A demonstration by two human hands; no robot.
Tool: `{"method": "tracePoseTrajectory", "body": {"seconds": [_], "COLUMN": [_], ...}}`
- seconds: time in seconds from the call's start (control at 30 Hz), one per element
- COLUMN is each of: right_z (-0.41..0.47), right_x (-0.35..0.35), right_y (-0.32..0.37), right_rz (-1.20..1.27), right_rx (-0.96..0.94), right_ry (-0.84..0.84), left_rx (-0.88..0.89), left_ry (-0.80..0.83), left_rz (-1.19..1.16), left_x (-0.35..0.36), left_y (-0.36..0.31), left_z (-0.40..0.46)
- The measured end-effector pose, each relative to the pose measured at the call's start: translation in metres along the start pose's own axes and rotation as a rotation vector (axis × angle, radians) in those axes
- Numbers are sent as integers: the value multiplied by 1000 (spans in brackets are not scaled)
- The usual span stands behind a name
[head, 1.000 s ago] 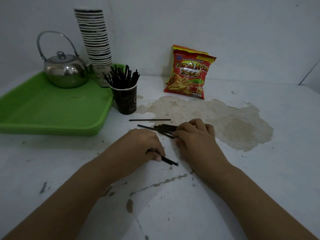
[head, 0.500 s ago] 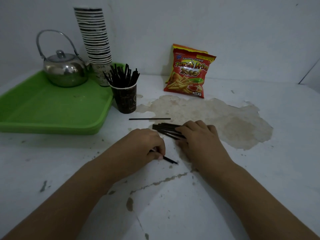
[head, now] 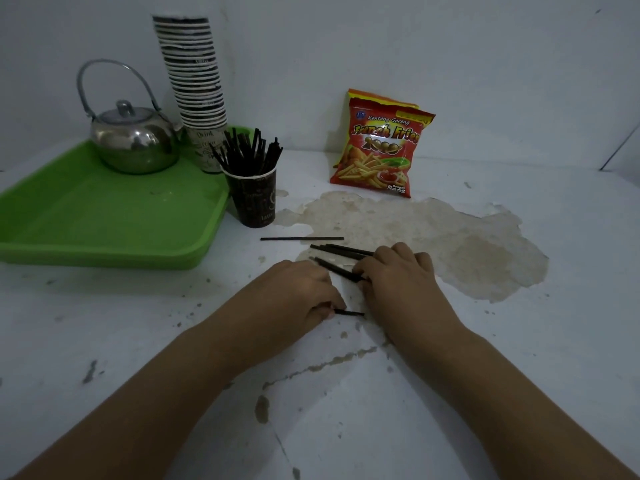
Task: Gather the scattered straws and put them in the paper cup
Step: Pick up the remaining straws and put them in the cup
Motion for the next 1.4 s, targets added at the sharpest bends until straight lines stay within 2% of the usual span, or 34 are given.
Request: {"method": "tracePoseTrajectory", "body": {"seconds": [0.2, 0.53, 0.73, 0.83, 0.97, 1.1, 1.27, 1.4], "right_z": [1, -1, 0, 1, 4, 6, 6, 4], "right_x": [1, 6, 1, -5, -10, -22, -41, -52], "right_y": [-3, 1, 8, 7, 1, -9, -21, -22], "right_rz": [-7, 14, 29, 36, 118, 273, 548, 750], "right_rx": [54, -2, -87, -65, 18, 180, 352, 405], "right_ry": [22, 65, 80, 48, 36, -42, -237, -343], "left_rx": [-16, -20, -119, -66, -79, -106, -119, -154], "left_ry": [-34, -79, -151, -259, -473, -625, -705, -741], "left_rz": [-13, -13, -81, -73, -97, -169, -184, -203], "left_x": [1, 3, -9, -25, -49, -69, -77, -79], "left_y": [-5, -2, 3, -4, -3, -5, -5, -2], "left_z": [0, 1, 7, 8, 2, -3, -7, -7]}}
Point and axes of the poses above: each hand's wrist, its own z-axis towards the middle knuckle, its own x-axis out of the palm, y = z × x, the point moved 9 cm from there along z, towards the middle knuckle, and after that the axes turned 13 degrees about -y, right-handed, at the moved point
